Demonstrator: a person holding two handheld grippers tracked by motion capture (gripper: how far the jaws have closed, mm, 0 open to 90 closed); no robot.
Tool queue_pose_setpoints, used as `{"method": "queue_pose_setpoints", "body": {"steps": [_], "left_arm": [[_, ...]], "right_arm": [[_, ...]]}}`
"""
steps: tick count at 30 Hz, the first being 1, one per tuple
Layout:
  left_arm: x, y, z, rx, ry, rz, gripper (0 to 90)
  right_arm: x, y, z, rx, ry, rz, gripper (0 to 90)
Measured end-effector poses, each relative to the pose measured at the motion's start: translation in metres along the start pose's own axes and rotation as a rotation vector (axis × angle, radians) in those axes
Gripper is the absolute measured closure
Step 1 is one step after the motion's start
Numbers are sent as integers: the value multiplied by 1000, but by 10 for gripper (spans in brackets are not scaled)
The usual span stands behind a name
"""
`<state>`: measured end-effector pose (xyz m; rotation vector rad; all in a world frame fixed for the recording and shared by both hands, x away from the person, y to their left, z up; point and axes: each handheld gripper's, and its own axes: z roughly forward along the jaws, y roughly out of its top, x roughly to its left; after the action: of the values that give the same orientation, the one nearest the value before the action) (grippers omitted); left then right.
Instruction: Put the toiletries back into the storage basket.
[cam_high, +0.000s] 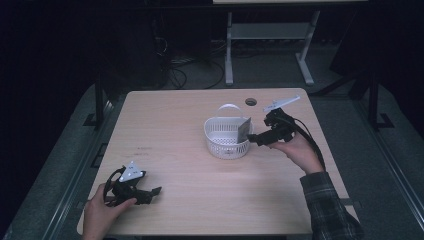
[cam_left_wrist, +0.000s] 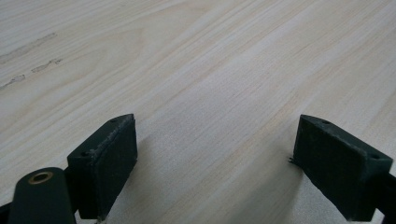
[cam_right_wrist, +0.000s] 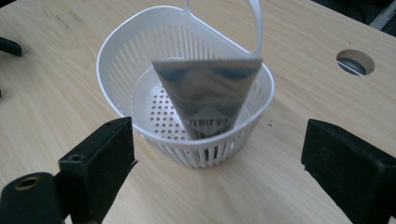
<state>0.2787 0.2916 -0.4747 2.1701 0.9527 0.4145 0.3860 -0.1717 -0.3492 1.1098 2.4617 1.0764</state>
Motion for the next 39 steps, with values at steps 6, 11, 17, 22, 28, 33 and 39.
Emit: {"method": "queue_pose_setpoints", "body": {"steps": [6, 11, 17, 22, 28, 33, 39], "left_arm": [[0, 0, 0, 0, 1, 0, 125], [0, 0, 0, 0, 0, -2, 125], [0, 0, 0, 0, 0, -1, 125], [0, 0, 0, 0, 0, -2, 125], [0, 0, 0, -1, 0, -2, 125], [0, 0, 0, 0, 0, 0, 125], [0, 0, 0, 0, 0, 0, 125]], "right_arm": [[-2, -25, -5, -23, 0, 23, 92], [-2, -45, -8, -33, -10, 33, 94], [-2, -69, -14, -39, -28, 60, 96], [0, -91, -13, -36, -30, 70, 96], [3, -109, -12, -35, -33, 84, 96], [3, -126, -15, -42, -39, 98, 96], [1, -156, -16, -2, -60, 138, 96]]}}
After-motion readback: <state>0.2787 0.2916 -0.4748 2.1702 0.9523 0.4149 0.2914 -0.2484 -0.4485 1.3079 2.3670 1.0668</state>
